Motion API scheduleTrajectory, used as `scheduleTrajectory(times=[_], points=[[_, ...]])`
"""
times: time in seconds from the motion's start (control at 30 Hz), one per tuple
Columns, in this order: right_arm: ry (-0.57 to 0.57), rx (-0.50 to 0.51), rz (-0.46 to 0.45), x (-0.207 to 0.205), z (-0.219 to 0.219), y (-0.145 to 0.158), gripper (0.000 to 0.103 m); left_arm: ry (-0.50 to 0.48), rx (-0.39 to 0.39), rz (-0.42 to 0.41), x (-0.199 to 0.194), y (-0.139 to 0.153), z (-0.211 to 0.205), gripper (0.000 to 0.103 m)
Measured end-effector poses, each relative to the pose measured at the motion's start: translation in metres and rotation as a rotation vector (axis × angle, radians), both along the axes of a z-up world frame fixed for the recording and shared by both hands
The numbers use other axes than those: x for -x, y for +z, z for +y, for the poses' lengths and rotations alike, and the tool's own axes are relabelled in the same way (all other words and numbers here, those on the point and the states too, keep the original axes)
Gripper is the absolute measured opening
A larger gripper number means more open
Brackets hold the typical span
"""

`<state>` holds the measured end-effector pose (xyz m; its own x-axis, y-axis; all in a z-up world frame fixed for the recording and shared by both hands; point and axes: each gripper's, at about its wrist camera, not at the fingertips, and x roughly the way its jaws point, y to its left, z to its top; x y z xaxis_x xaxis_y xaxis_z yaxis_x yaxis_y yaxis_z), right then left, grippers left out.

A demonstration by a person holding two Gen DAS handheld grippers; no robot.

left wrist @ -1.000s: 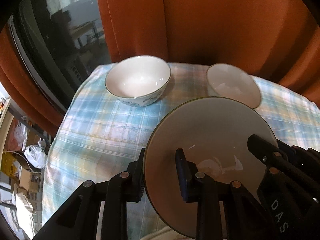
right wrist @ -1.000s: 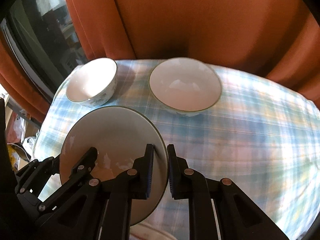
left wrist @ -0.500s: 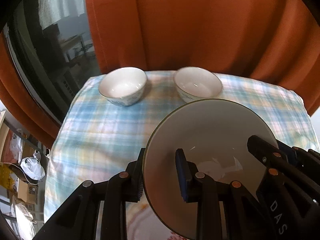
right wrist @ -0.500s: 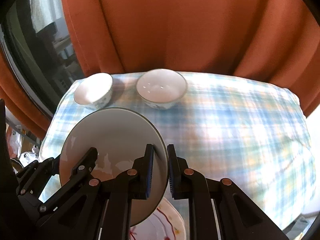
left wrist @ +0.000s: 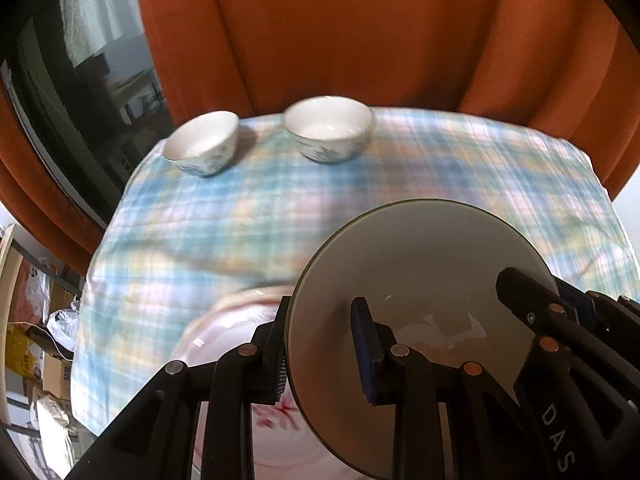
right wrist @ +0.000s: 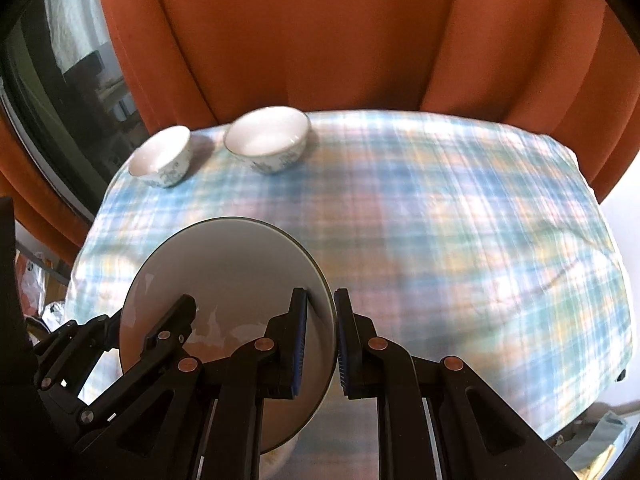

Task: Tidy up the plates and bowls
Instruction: 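Carry the white bowl with the right tool beside the plate stack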

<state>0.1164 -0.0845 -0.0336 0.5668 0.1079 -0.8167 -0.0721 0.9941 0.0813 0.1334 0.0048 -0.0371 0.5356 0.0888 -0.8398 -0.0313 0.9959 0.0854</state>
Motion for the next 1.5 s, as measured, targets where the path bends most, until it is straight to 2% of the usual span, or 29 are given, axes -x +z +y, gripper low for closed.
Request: scheduleTrajectory(times=[0.3,0.5,0.93,1.13,1.5], points=[[-0.005,-0.011,0.055,0.016,-0.068,-0.033,0.017,-0.008,-0.017,0.042,0.021,-0.028,-0.063,0.026],[0.014,-0.015,0.095,0.02,-0.099,-0.053,0.017,0.018,-0.018,0.077,0.027,-0.047,-0.088,0.026],[0.107,-0.022,0.177,0.018,-0.118,-0.087,0.017,0.1,-0.042,0.159,0.034,-0.076,-0.106,0.026],[0.139,-0.03,0.156,0.014,-0.117,-0.088,0.017,0.12,-0.057,0.154,0.032,-0.075,-0.109,0.026],[0.143,-0.089,0.185,0.015,-0.127,-0.097,0.019,0.051,-0.063,0.167,0.038,-0.076,-0.119,0.046]])
